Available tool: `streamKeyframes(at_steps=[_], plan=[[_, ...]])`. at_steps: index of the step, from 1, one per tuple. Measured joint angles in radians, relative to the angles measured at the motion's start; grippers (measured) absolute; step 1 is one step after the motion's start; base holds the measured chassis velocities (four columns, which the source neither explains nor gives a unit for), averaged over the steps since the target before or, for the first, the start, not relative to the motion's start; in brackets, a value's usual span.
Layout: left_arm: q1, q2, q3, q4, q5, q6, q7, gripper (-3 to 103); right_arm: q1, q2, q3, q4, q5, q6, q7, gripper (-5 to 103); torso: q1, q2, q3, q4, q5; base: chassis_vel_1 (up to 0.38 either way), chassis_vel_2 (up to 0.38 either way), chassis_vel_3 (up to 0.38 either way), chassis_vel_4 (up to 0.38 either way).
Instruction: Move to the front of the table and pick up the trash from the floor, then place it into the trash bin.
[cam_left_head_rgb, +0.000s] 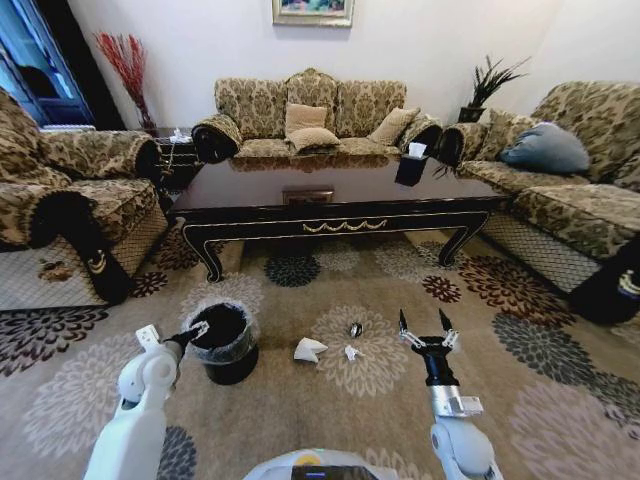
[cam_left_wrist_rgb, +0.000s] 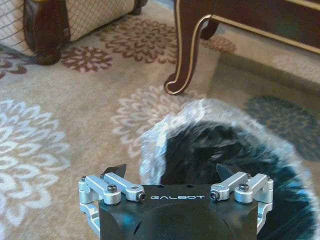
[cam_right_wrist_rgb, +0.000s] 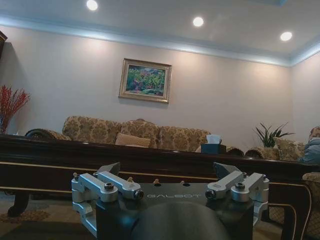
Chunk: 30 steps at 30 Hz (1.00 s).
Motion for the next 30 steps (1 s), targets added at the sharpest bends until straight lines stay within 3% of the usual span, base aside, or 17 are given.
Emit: streamKeyframes(at_steps=[21, 24, 27, 29, 30], plan=[[-0.072, -0.022, 0.031, 0.172, 0.009, -0.007, 0.037, 103, -0.007, -0.003, -0.01, -0.025, -0.017, 0.011, -0.006, 100, 0.0, 0.0, 0.0, -0.0001, -0.0001, 0.0, 0.0, 0.0, 0.0], [-0.075, -0.022, 0.031, 0.175, 0.011, -0.007, 0.037, 99, -0.008, -0.004, -0.01, -0.024, -0.017, 0.011, -0.007, 100, 0.0, 0.0, 0.0, -0.0002, -0.0001, 0.0, 0.0, 0.0, 0.0], [-0.07, -0.023, 0.03, 0.173, 0.019, -0.007, 0.038, 83, -0.008, -0.005, -0.011, -0.023, -0.017, 0.012, -0.007, 100, 0.0, 0.0, 0.0, -0.0001, 0.0, 0.0, 0.0, 0.0, 0.0], [-0.069, -0.023, 0.03, 0.173, 0.021, -0.007, 0.038, 83, -0.008, -0.005, -0.011, -0.023, -0.017, 0.012, -0.007, 100, 0.0, 0.0, 0.0, -0.0001, 0.0, 0.0, 0.0, 0.0, 0.0], [-0.067, -0.023, 0.03, 0.173, 0.024, -0.007, 0.037, 77, -0.008, -0.005, -0.011, -0.023, -0.017, 0.012, -0.007, 100, 0.0, 0.0, 0.0, -0.0001, 0.0, 0.0, 0.0, 0.0, 0.0]])
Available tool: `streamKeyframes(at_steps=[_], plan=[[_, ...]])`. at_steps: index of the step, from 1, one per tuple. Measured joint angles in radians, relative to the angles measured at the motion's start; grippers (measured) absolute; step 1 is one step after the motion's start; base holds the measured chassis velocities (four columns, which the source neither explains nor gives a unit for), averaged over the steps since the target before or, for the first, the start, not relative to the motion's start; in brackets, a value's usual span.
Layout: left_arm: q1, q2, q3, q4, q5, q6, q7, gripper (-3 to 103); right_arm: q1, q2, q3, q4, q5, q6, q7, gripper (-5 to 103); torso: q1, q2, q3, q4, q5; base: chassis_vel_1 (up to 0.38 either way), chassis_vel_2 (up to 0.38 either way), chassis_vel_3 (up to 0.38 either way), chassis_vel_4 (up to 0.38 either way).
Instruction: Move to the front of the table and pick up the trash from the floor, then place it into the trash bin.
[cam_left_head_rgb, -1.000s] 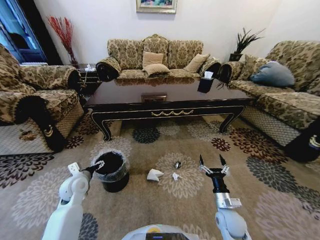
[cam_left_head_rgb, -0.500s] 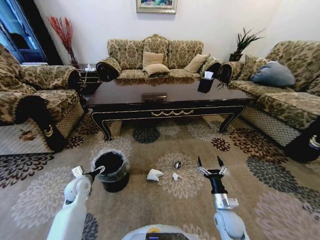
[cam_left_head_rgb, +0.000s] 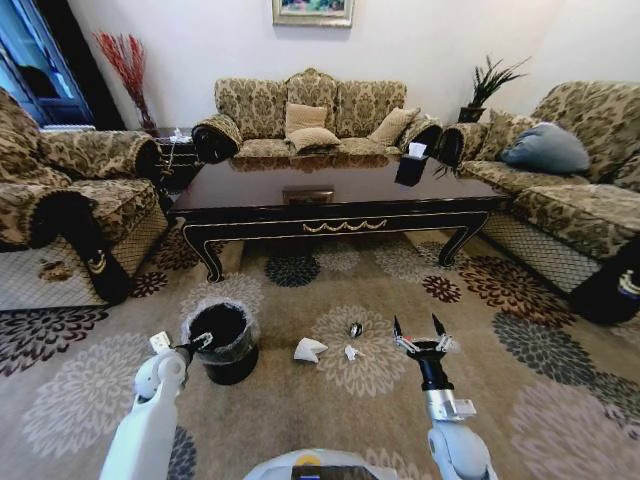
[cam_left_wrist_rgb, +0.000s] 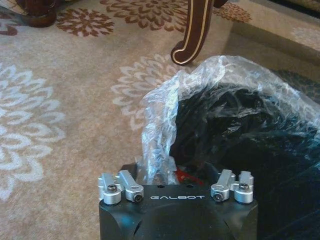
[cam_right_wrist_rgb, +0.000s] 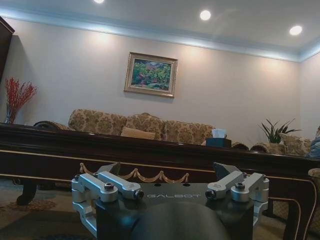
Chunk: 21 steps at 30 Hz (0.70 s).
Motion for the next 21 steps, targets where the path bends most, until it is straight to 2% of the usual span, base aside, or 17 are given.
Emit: streamKeyframes(at_steps=[3, 4, 7, 9, 13, 15, 19, 21], plan=[[0.007, -0.003, 0.0, 0.005, 0.009, 0.0, -0.001, 61, -0.001, 0.001, -0.002, 0.0, -0.001, 0.002, 0.0, 100, 0.0, 0.0, 0.0, 0.0, -0.0001, 0.0, 0.0, 0.0, 0.0], [0.007, -0.003, 0.0, 0.005, 0.009, 0.0, -0.001, 61, -0.001, 0.001, -0.002, 0.0, -0.001, 0.002, 0.0, 100, 0.0, 0.0, 0.0, 0.0, -0.0001, 0.0, 0.0, 0.0, 0.0], [0.014, -0.004, -0.002, 0.006, 0.013, -0.003, -0.006, 44, 0.0, 0.001, -0.003, 0.0, -0.002, 0.004, 0.0, 100, 0.0, 0.0, 0.0, -0.0001, 0.0001, 0.0, 0.0, 0.0, 0.0], [0.016, -0.004, -0.002, 0.006, 0.013, -0.004, -0.007, 44, 0.0, 0.001, -0.003, 0.0, -0.002, 0.005, 0.0, 100, 0.0, 0.0, 0.0, -0.0002, 0.0002, 0.0, 0.0, 0.0, 0.0], [0.032, -0.002, -0.008, 0.0, 0.028, -0.006, -0.014, 23, 0.005, 0.002, -0.004, -0.003, -0.001, 0.01, 0.006, 100, 0.0, 0.0, 0.0, 0.0, 0.0004, 0.0, 0.0, 0.0, 0.0], [0.035, -0.001, -0.009, -0.001, 0.033, -0.007, -0.015, 23, 0.005, 0.002, -0.004, -0.003, 0.0, 0.011, 0.008, 100, 0.0, 0.0, 0.0, 0.0, 0.0005, 0.0, 0.0, 0.0, 0.0], [0.06, 0.002, -0.023, -0.012, 0.046, -0.007, -0.022, 3, 0.016, 0.001, -0.009, -0.011, 0.009, 0.01, 0.04, 100, 0.0, 0.0, 0.0, 0.0001, 0.0004, 0.0, 0.0, 0.0, 0.0], [0.067, 0.003, -0.026, -0.017, 0.045, -0.007, -0.021, 3, 0.021, -0.001, -0.011, -0.014, 0.012, 0.006, 0.055, 100, 0.0, 0.0, 0.0, 0.0001, 0.0003, 0.0, 0.0, 0.0, 0.0]])
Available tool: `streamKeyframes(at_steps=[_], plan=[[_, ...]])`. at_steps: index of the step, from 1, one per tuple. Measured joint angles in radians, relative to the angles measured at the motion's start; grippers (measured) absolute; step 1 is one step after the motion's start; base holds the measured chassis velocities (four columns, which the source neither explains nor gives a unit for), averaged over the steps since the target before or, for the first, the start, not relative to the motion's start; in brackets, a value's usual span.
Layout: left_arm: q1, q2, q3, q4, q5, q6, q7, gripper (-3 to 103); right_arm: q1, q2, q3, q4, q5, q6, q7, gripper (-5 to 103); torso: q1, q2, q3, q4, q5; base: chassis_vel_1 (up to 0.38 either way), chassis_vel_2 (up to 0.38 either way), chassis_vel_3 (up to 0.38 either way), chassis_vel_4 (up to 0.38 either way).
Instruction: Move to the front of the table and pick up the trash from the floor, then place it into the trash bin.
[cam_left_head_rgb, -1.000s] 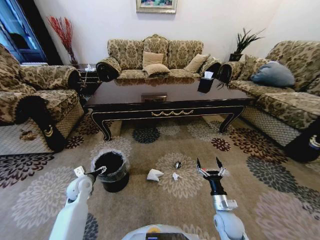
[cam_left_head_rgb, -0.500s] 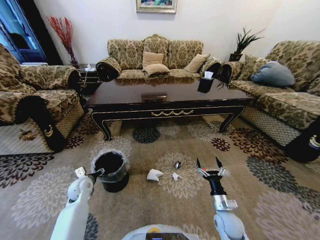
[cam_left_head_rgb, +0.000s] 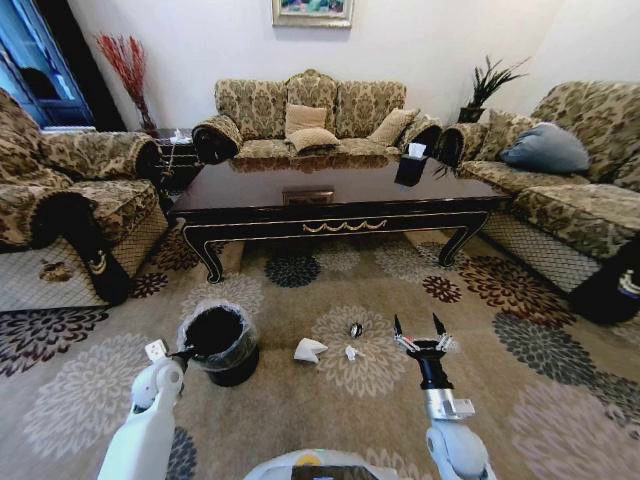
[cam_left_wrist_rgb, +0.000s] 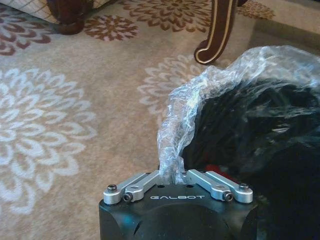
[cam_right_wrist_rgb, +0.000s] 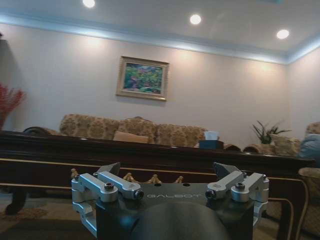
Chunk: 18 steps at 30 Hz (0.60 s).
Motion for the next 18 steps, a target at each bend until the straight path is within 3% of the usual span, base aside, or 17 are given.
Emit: streamKeyframes(at_steps=[4, 8, 9, 11, 13, 16, 18], plan=[[0.026, 0.003, -0.014, -0.026, -0.004, 0.003, 0.001, 2, 0.028, -0.006, -0.008, -0.012, 0.019, -0.033, 0.057, 100, 0.0, 0.0, 0.0, -0.0006, -0.0013, 0.0, 0.0, 0.0, 0.0], [0.085, 0.011, -0.05, -0.116, -0.026, 0.01, -0.003, 2, 0.097, -0.022, -0.038, -0.047, 0.11, -0.152, 0.193, 100, 0.0, 0.0, 0.0, 0.0, -0.0005, 0.0, 0.0, 0.0, 0.0], [0.085, 0.011, -0.05, -0.116, -0.026, 0.01, -0.003, 2, 0.097, -0.022, -0.038, -0.047, 0.11, -0.152, 0.193, 100, 0.0, 0.0, 0.0, 0.0, -0.0005, 0.0, 0.0, 0.0, 0.0], [0.132, 0.014, -0.081, -0.19, -0.047, 0.01, -0.003, 2, 0.143, -0.037, -0.065, -0.071, 0.175, -0.239, 0.304, 100, 0.0, 0.0, 0.0, 0.0002, -0.0011, 0.0, 0.0, 0.0, 0.0], [0.138, 0.014, -0.086, -0.201, -0.051, 0.01, -0.002, 2, 0.149, -0.039, -0.069, -0.075, 0.189, -0.25, 0.317, 100, 0.0, 0.0, 0.0, 0.0001, -0.0009, 0.0, 0.0, 0.0, 0.0], [0.195, 0.007, -0.128, -0.292, -0.073, 0.009, -0.001, 2, 0.217, -0.055, -0.106, -0.119, 0.344, -0.354, 0.471, 100, 0.0, 0.0, 0.0, -0.0002, -0.0003, 0.0, 0.0, 0.0, 0.0], [0.206, 0.004, -0.135, -0.309, -0.079, 0.009, -0.001, 2, 0.231, -0.056, -0.113, -0.13, 0.371, -0.372, 0.505, 100, 0.0, 0.0, 0.0, -0.0001, -0.0004, 0.0, 0.0, 0.0, 0.0]])
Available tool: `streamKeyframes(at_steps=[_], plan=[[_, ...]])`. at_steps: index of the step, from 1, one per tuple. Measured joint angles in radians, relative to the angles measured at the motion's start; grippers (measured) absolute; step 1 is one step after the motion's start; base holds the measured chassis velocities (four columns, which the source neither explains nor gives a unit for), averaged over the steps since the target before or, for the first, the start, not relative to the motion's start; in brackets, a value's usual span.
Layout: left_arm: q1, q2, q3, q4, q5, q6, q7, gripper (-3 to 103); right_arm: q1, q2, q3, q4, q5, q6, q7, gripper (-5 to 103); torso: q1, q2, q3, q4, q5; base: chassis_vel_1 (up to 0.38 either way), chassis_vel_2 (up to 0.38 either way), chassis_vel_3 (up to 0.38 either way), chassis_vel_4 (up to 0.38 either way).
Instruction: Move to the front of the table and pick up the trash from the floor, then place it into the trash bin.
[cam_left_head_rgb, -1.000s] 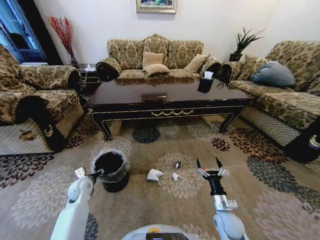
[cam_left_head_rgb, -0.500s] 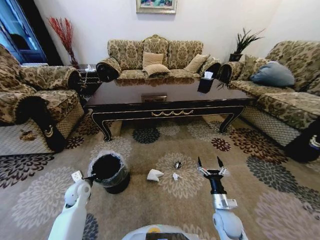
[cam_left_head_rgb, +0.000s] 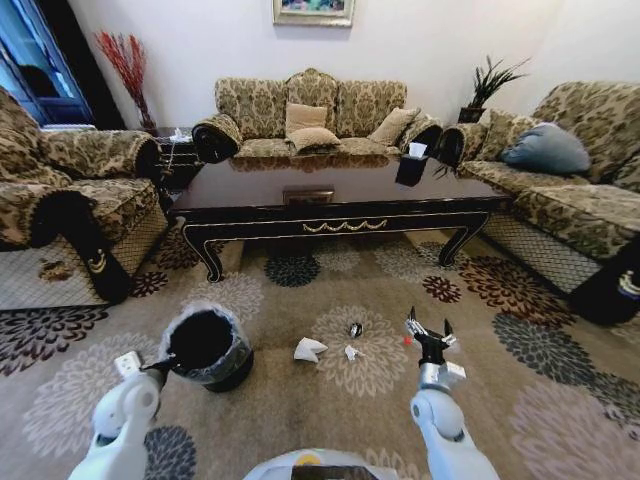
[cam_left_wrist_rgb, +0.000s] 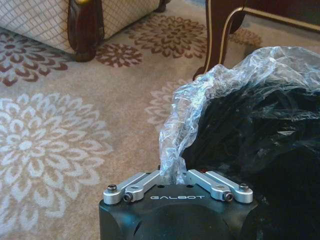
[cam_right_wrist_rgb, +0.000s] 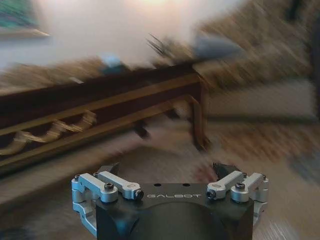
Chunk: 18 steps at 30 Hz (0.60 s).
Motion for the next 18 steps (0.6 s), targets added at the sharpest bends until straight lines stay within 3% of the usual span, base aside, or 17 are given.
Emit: streamKeyframes(at_steps=[1, 2, 5, 7, 12, 17, 18], plan=[[0.012, -0.005, -0.009, -0.018, -0.007, 0.0, 0.0, 2, 0.021, 0.0, -0.009, -0.018, 0.036, -0.022, 0.046, 100, 0.0, 0.0, 0.0, 0.0, -0.0002, 0.0, 0.0, 0.0, 0.0], [0.035, -0.012, -0.025, -0.057, -0.02, 0.0, -0.002, 2, 0.082, 0.001, -0.021, -0.065, 0.129, -0.064, 0.14, 100, 0.0, 0.0, 0.0, 0.0, 0.0001, 0.0, 0.0, 0.0, 0.0], [0.063, -0.017, -0.045, -0.114, -0.036, -0.001, -0.006, 2, 0.182, 0.005, -0.03, -0.145, 0.306, -0.098, 0.23, 100, 0.0, 0.0, 0.0, 0.0002, 0.0, 0.0, 0.0, 0.0, 0.0], [0.075, -0.017, -0.054, -0.138, -0.043, -0.001, -0.012, 2, 0.222, 0.009, -0.031, -0.189, 0.343, -0.103, 0.252, 100, 0.0, 0.0, 0.0, 0.0, 0.0002, 0.0, 0.0, 0.0, 0.0], [0.101, -0.027, -0.075, -0.183, -0.046, -0.002, -0.023, 2, 0.317, 0.015, -0.016, -0.332, 0.378, -0.101, 0.265, 100, 0.0, 0.0, 0.0, 0.0, 0.0004, 0.0, 0.0, 0.0, 0.0], [0.124, -0.046, -0.087, -0.202, -0.045, -0.002, -0.023, 2, 0.372, 0.003, 0.015, -0.444, 0.426, -0.077, 0.224, 100, 0.0, 0.0, 0.0, -0.0002, 0.0001, 0.0, 0.0, 0.0, 0.0], [0.128, -0.051, -0.092, -0.202, -0.044, -0.002, -0.024, 2, 0.383, -0.007, 0.021, -0.484, 0.448, -0.052, 0.187, 100, 0.0, 0.0, 0.0, -0.0001, 0.0001, 0.0, 0.0, 0.0, 0.0]])
